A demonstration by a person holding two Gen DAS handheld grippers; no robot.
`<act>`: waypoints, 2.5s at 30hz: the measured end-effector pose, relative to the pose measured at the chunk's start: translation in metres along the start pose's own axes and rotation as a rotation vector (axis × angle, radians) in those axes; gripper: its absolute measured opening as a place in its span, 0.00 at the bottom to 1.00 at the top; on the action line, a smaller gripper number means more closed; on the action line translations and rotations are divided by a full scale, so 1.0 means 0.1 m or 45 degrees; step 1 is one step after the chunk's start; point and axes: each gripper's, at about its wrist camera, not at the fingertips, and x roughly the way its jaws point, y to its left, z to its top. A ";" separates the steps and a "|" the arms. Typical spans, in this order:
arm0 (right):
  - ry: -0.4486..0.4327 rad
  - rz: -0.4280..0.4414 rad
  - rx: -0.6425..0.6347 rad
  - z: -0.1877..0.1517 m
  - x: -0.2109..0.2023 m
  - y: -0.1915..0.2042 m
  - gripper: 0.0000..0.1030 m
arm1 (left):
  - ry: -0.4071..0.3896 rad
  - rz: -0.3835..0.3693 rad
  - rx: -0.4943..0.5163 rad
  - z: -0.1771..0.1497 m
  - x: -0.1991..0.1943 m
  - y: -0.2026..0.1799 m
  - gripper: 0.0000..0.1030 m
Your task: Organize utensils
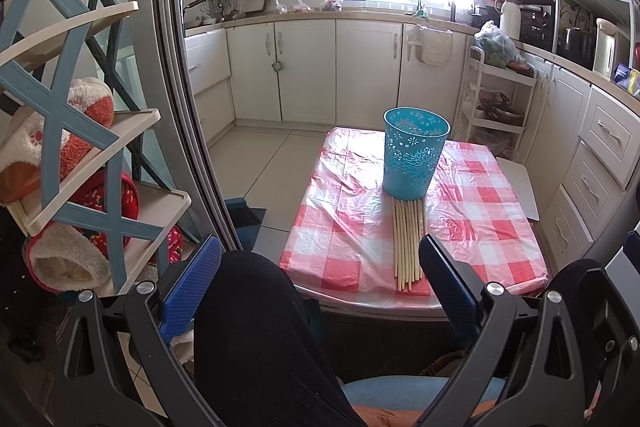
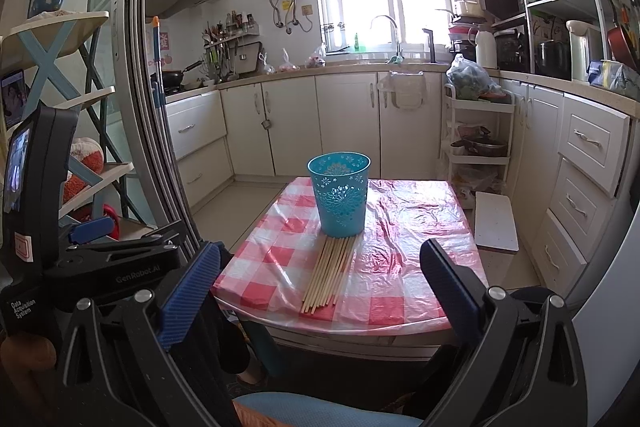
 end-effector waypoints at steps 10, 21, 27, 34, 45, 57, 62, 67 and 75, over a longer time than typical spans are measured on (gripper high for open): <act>-0.005 -0.006 -0.039 0.01 0.09 -0.01 0.93 | 0.025 -0.040 0.035 0.08 0.05 -0.11 0.92; 0.227 -0.063 0.033 0.03 0.80 -0.32 0.93 | 0.147 -0.061 0.000 0.21 0.56 -0.17 0.92; 0.319 -0.022 0.045 -0.06 1.43 -0.44 0.70 | 0.228 -0.072 -0.022 0.28 0.89 -0.21 0.92; 0.491 -0.011 0.079 -0.26 2.38 -0.58 0.38 | 0.300 -0.102 -0.004 0.32 1.26 -0.27 0.92; 0.665 -0.078 0.099 -0.38 3.54 -0.80 0.19 | 0.388 -0.092 0.006 0.40 1.86 -0.42 0.92; 0.761 0.078 -0.095 -0.39 3.55 -0.78 0.08 | 0.559 -0.137 0.019 0.41 2.72 -0.86 0.92; 0.773 0.144 0.010 -0.48 3.42 -0.98 0.08 | 0.599 -0.109 0.065 0.36 3.03 -1.07 0.92; 0.773 0.146 0.031 -0.48 3.42 -1.06 0.08 | 0.609 -0.052 0.125 0.34 3.23 -1.25 0.91; 0.782 0.174 0.067 -0.44 3.45 -1.19 0.08 | 0.663 -0.021 0.175 0.27 3.45 -1.30 0.87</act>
